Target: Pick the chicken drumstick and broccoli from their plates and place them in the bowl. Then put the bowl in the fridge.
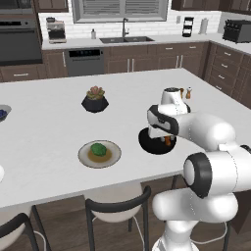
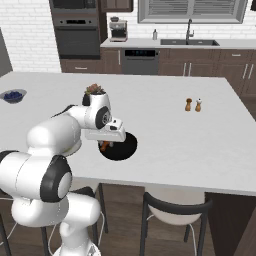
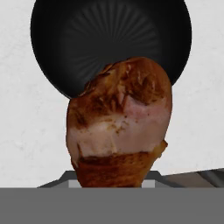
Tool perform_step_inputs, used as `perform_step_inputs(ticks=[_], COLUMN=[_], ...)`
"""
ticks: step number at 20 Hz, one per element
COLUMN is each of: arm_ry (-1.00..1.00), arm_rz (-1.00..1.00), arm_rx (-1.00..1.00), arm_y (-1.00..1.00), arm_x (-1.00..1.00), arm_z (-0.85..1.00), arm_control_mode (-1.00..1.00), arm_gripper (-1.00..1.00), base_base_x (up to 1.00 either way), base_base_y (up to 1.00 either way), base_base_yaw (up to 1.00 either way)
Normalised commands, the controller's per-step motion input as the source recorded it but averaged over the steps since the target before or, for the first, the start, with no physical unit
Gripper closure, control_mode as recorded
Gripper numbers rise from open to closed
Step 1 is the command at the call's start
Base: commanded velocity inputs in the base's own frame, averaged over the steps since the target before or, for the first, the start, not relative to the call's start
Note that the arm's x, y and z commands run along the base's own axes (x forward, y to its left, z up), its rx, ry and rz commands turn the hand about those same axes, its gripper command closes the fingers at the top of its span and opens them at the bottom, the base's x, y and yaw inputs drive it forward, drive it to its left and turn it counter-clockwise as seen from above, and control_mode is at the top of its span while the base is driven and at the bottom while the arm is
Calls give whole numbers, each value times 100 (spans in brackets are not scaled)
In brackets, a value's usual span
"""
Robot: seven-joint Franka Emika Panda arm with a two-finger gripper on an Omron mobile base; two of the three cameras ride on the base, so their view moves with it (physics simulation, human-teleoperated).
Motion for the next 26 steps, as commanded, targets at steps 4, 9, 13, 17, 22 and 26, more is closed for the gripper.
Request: perform_step_inputs(ticks=[4,9,13,17,22,26], arm_ry=[0,0,0,0,0,0], arm_rz=[0,0,0,0,0,0], arm_rx=[0,0,0,0,0,1], arm_y=[-1,-3,-13,-9,-2,0], arm_x=[67,66,41,25,6,2], arm_z=[-16,-26,-38,-50,-45,-28], arm_control_mode=[-100,-100,-100,-100,-100,-100], arm_gripper=[100,100,100,100,100,100], base_base_x=[0,0,0,0,0,0], base_base_y=[0,0,0,0,0,0], base_base_yaw=[0,0,0,0,0,0])
